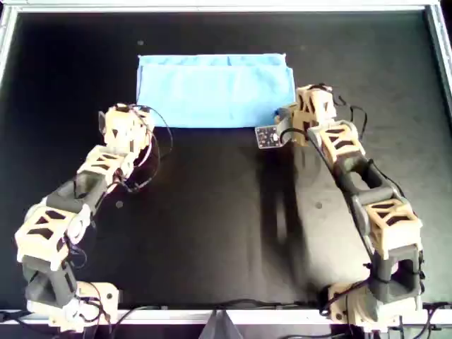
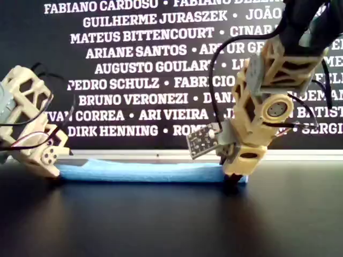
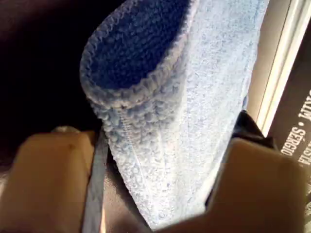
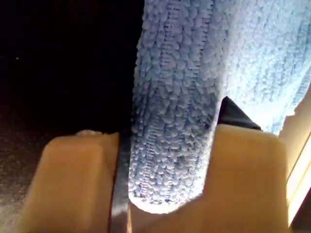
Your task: Fold a cloth
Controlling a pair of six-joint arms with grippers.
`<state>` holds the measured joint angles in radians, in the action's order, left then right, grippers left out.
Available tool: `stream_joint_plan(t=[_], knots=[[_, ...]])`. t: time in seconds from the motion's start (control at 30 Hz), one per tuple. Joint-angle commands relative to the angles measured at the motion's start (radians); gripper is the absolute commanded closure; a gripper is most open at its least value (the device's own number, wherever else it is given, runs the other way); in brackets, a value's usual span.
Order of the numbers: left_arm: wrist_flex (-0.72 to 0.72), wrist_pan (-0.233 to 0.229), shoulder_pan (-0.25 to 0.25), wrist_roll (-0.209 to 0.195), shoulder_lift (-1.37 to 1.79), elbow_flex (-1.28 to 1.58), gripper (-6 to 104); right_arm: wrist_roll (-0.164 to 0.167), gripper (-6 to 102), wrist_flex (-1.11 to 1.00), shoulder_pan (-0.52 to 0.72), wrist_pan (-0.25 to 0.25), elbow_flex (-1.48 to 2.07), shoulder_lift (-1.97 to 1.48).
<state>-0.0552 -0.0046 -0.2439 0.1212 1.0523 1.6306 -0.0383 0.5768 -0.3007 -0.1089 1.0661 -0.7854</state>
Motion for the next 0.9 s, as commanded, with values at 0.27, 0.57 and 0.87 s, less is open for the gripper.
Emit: stream_joint_plan(t=[0.27,0.57,0.87], knots=[[-0.015,-0.008,-0.012,0.006,0.005,-0.044,37,0.014,26,0.018,0.003,-0.005,-0.069,-0.029],[-0.017,0.009,-0.021,0.006,-0.003,-0.044,65,0.008,74,0.008,0.003,-0.005,-0.071,-0.029],[-0.015,0.009,-0.028,-0.009,0.005,-0.031,88,-0.003,98,0.002,0.005,-0.005,-0.071,-0.029]])
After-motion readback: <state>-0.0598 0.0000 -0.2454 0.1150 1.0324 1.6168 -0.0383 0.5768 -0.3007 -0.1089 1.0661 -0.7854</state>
